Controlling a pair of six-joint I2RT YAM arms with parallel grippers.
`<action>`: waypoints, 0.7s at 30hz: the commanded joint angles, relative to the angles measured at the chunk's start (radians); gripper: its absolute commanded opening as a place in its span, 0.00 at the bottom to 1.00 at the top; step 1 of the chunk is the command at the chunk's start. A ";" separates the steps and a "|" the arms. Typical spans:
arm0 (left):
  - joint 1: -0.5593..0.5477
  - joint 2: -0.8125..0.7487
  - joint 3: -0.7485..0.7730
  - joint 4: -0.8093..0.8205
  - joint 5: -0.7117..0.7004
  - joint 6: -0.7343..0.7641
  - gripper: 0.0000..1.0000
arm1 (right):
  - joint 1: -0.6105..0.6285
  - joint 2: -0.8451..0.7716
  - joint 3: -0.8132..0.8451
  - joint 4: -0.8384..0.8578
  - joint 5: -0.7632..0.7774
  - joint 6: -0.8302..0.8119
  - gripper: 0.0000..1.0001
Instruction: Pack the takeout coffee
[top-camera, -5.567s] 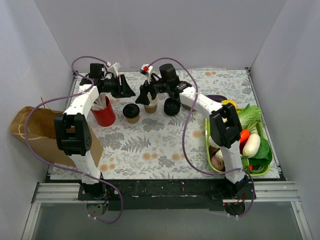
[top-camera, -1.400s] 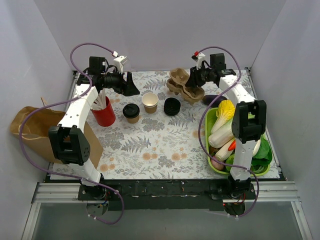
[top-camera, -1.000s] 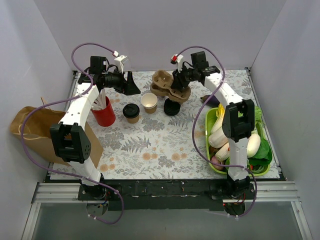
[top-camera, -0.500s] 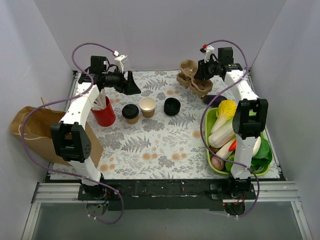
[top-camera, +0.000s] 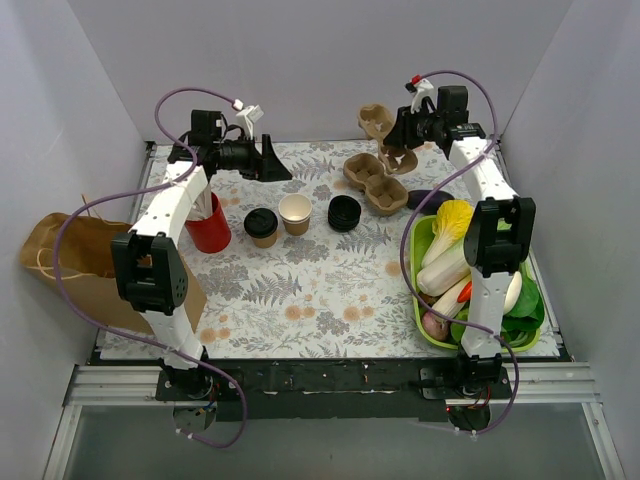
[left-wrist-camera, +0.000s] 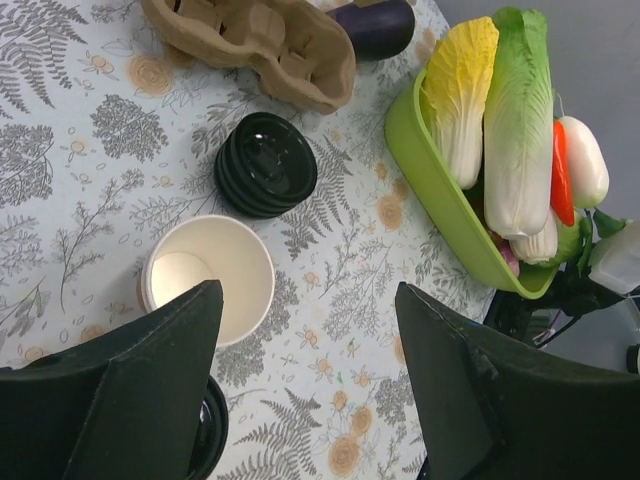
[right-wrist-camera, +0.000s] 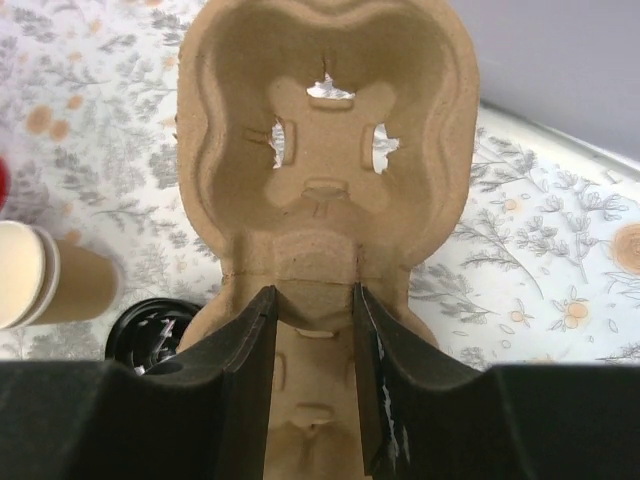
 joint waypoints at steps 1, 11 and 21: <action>-0.025 0.044 0.090 0.086 0.041 -0.090 0.70 | 0.066 0.008 0.103 -0.058 0.077 -0.266 0.01; -0.018 0.001 0.121 0.097 -0.025 -0.046 0.72 | 0.057 -0.165 -0.033 -0.074 -0.068 -0.158 0.01; -0.007 -0.048 0.154 0.066 -0.137 0.016 0.75 | 0.180 -0.589 -0.565 -0.229 0.004 -0.260 0.01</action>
